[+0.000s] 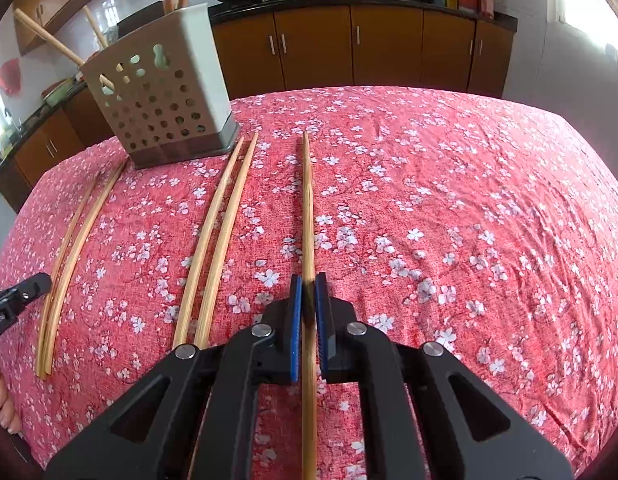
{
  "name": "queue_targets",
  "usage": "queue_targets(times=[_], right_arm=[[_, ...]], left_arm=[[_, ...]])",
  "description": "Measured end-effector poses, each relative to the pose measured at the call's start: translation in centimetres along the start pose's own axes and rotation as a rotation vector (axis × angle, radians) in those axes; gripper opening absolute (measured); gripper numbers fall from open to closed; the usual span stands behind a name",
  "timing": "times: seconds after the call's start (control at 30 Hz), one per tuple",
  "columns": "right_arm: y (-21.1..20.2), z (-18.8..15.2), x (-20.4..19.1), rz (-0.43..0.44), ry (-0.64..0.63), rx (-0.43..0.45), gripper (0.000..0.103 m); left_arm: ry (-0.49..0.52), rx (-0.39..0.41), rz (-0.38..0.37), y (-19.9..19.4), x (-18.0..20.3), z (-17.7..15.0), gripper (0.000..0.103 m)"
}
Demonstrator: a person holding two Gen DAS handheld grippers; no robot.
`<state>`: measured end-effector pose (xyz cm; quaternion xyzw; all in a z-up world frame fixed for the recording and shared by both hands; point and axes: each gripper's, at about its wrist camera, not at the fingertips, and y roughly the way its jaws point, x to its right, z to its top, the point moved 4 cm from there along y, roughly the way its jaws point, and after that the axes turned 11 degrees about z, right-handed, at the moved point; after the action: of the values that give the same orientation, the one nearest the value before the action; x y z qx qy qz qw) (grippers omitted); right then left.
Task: Organize utensils
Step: 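Close the right tool on a chopstick while the left tool grasps another chopstick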
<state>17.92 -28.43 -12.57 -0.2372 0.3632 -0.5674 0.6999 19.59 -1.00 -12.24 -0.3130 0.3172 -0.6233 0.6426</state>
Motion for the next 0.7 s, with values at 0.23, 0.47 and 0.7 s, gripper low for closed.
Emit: queue_targets(times=[0.23,0.47,0.7], right_arm=[[0.0,-0.2,-0.4,0.01,-0.02,-0.005,0.008],[0.3,0.6,0.6,-0.03,-0.031,0.001,0.008],[0.7,1.2,1.6,-0.054,-0.019,0.013,0.009]], left_arm=[[-0.01,0.014,0.079,0.5,-1.3,0.7,0.008],[-0.091,0.008,0.134,1.8,-5.8,2.3,0.009],[-0.087,0.033,0.125,1.8,-6.6,2.6,0.01]])
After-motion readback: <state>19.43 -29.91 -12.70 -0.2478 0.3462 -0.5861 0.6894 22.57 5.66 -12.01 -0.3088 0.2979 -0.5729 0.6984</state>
